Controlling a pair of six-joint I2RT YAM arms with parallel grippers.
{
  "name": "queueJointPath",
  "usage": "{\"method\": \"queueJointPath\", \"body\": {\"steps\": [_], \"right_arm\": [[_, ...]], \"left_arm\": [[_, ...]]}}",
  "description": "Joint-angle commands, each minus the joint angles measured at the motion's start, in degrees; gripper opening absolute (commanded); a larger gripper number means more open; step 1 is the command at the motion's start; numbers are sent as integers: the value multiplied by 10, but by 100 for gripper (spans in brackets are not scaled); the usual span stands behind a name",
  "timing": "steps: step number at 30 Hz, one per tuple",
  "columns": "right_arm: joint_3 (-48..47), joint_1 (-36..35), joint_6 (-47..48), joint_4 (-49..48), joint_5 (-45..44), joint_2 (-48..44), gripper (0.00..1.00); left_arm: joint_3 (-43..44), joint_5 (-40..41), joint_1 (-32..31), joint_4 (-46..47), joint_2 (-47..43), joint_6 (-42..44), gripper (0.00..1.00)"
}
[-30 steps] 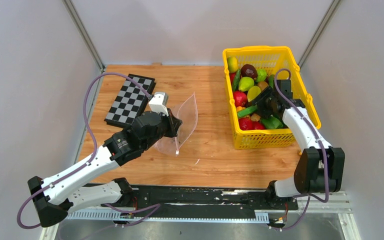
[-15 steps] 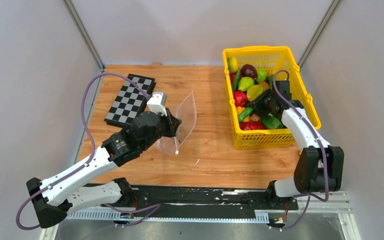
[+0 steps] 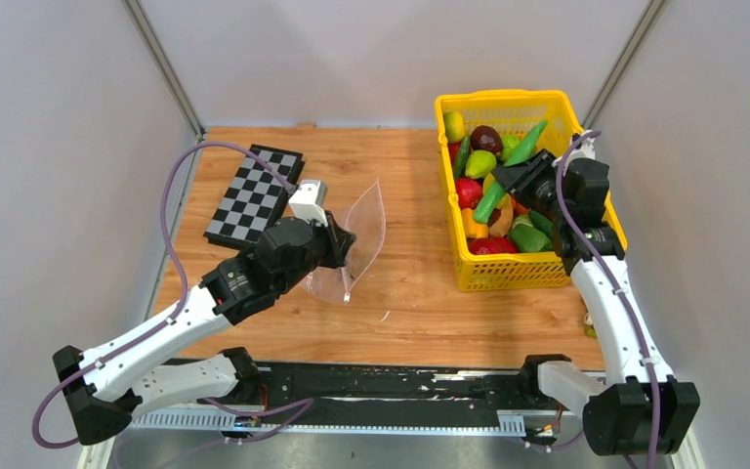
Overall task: Place the food in the zip-top bag and seal the zipper
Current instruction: Place the fake vegetable in the zipper food storage bag.
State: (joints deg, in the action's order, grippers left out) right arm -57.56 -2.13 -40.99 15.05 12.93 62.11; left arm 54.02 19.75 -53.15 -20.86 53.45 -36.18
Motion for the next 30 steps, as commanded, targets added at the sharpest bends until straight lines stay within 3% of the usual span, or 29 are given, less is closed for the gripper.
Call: {"method": "queueJointPath", "body": {"steps": [1,7,13,18,26,30], "right_arm": [[11,-3,65,-124,152,-33,4],[44,-19,85,-294,343,-71,4],[16,-101,150,-265,418,-61,3],[23,-217,235,-278,334,-82,3],[77,-360,284,-509,188,-57,0],[63,-403,332,-539,189,-15,0]], "left_arm": [[1,-5,0,27,1,-9,0],[3,-14,0,38,3,-11,0],[7,-21,0,41,9,-11,0],[4,-30,0,47,10,-16,0],[7,-73,0,77,7,-44,0],[15,-97,0,81,8,-50,0]]}}
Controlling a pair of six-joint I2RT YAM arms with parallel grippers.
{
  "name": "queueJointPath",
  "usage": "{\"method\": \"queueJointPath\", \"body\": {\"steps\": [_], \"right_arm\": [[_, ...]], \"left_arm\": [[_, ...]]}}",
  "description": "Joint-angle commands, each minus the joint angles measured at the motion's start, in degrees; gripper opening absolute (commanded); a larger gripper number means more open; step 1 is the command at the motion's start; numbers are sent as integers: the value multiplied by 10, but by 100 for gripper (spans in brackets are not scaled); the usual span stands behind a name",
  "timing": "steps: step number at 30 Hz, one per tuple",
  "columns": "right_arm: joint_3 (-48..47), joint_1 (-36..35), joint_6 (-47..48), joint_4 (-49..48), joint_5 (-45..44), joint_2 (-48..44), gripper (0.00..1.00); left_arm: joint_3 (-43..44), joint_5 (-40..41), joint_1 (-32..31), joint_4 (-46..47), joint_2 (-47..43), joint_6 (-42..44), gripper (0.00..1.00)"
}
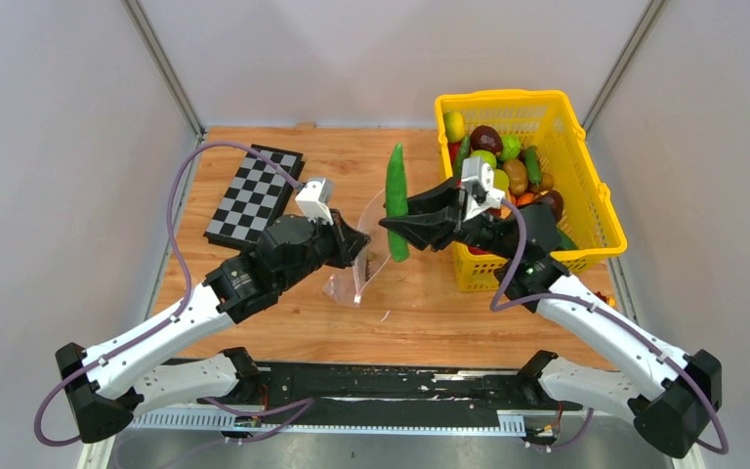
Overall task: Place the food in the zip-top bag and seal the zipper
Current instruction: Place the fake vegetable in the zipper food storage bag.
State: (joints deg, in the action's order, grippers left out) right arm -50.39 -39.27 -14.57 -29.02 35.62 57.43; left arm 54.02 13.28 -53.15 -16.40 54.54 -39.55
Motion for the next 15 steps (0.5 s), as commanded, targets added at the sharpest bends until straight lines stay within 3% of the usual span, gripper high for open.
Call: {"method": "queueJointPath", "body": {"steps": [1,7,12,15], "right_arm": [[-9,-37,74,-117,-31,41,0],[-7,-52,98,-174,-17,70,0],[5,-53,218,-103,-30,83,1],[32,-53,285,-68,-37,68,8]], "left_arm": [[17,-40,0,38,-2,-17,0],[21,-72,0,43,-10,-29,0],[31,-103,0,47,-22,-30,0],[34,-90,0,40,-39,-29,0]]}}
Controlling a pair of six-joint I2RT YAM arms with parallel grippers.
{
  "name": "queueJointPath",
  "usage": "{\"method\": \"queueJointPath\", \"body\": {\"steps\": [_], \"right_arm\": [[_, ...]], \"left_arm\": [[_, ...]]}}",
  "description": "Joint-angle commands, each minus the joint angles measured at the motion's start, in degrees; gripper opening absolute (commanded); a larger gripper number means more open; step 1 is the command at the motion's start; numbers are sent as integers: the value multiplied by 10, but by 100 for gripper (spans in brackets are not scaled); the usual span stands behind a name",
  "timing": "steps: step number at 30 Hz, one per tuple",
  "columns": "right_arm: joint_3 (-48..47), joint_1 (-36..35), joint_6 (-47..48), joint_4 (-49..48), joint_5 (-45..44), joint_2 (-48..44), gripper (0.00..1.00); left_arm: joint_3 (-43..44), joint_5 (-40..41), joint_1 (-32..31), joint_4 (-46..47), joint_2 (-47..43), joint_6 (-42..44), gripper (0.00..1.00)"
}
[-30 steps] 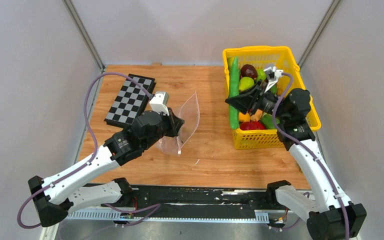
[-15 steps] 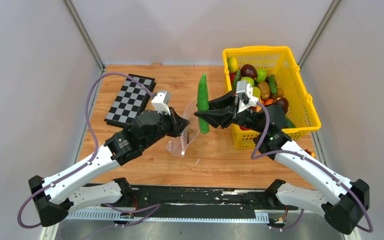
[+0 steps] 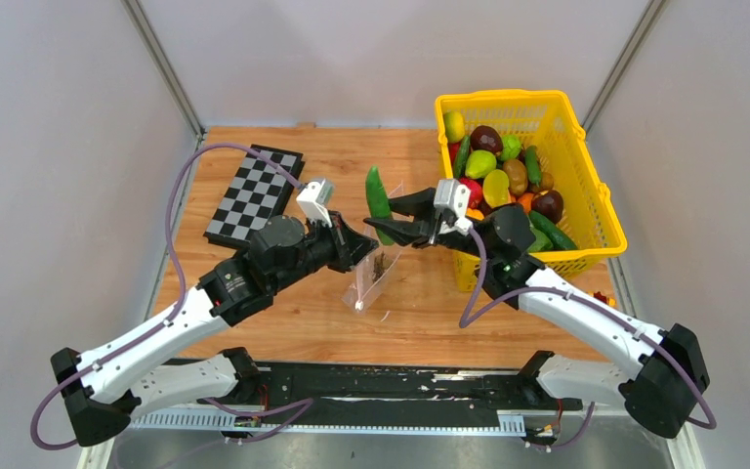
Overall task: Place the food in the zip-top bag and seal the zipper
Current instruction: Place the fake vegetable in the zipper food storage bag.
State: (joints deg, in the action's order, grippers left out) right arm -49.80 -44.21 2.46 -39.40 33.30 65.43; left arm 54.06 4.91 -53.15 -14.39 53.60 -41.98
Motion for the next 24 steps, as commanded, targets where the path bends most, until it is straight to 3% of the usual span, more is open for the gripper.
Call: {"method": "queueJointPath", "body": {"steps": [1,2,4,7,11,16,24], "right_arm": [[32,-3,130,48,-17,-19,19],[34,-3,142,65,-21,-27,34],[30,-3,156,99,-33,-40,52],[-3,-3,166,183,-35,-48,65],[-44,-3,173,263,7,-48,58],[-66,-3,165,317,47,-33,28],[-119,-3,107,408,8,-14,33]], "left_arm": [[34,0,0,17,-38,-3,0],[35,7,0,12,-42,0,0],[39,20,0,3,-47,6,0],[45,31,0,-9,-44,14,0],[42,40,0,-14,-39,16,0],[39,45,0,-13,-32,17,0],[33,69,0,-29,-21,39,0]]}}
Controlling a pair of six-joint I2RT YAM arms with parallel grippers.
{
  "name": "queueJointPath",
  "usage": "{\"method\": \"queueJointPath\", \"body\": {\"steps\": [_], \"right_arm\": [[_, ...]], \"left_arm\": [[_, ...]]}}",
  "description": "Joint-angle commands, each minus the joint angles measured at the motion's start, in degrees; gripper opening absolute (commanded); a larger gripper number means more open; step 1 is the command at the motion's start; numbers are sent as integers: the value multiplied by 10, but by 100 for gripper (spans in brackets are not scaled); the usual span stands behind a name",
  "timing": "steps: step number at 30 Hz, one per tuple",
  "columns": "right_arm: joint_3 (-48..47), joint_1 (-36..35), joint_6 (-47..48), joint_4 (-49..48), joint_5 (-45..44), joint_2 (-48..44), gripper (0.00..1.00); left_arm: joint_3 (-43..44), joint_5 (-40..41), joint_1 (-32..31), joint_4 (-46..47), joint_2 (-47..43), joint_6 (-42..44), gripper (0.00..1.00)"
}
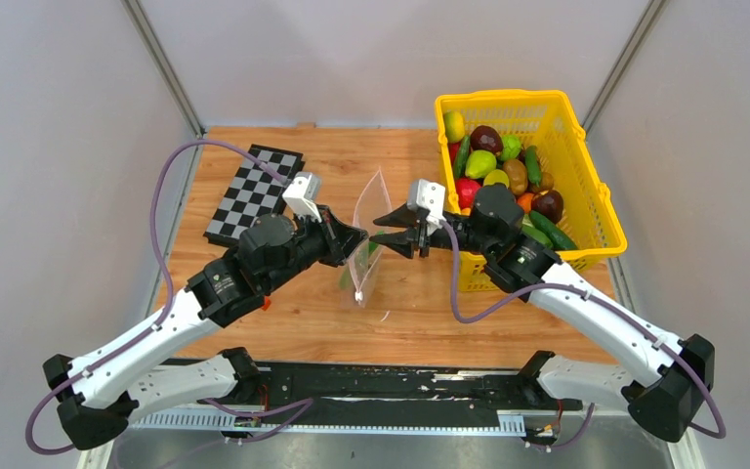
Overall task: Place the food in the zip-top bag and seal the zipper
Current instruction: Place the fake vegetable in the zipper food storage bag, then pick up the fake vegetable from the bin.
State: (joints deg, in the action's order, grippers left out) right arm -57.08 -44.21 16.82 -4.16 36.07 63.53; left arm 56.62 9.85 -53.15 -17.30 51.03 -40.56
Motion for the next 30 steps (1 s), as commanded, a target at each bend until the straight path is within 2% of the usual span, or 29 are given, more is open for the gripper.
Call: {"method": "queueJointPath", "body": {"steps": [1,5,10,12,16,17,19,21,26,30], "right_arm": [[-58,-2,-37,83,-18,11,33],[-111,-3,-45,175,-37,30,37],[-108,-3,-119,127,-61,-28,50],[-113,-3,-140,126,-116,-49,57],[-130,8,-145,173,-316,-64,70],[-130,20,-150,182,-363,-63,71],[-135,59,-163,202,-395,-55,71],[-139,117,-200,219,-375,-45,71],[-151,260,-273,232,-258,1,70],[-191,312,-271,260,-201,81,66]], "left_arm": [[7,23,0,-4,6,27,0],[7,55,0,-21,4,27,0],[13,124,0,-53,-11,36,0],[24,145,0,-72,-14,42,0],[52,175,0,-100,-18,73,0],[64,182,0,-108,-18,81,0],[87,196,0,-127,-15,99,0],[112,197,0,-141,-8,118,0],[151,194,0,-171,20,146,0],[137,168,0,-172,48,140,0]]}}
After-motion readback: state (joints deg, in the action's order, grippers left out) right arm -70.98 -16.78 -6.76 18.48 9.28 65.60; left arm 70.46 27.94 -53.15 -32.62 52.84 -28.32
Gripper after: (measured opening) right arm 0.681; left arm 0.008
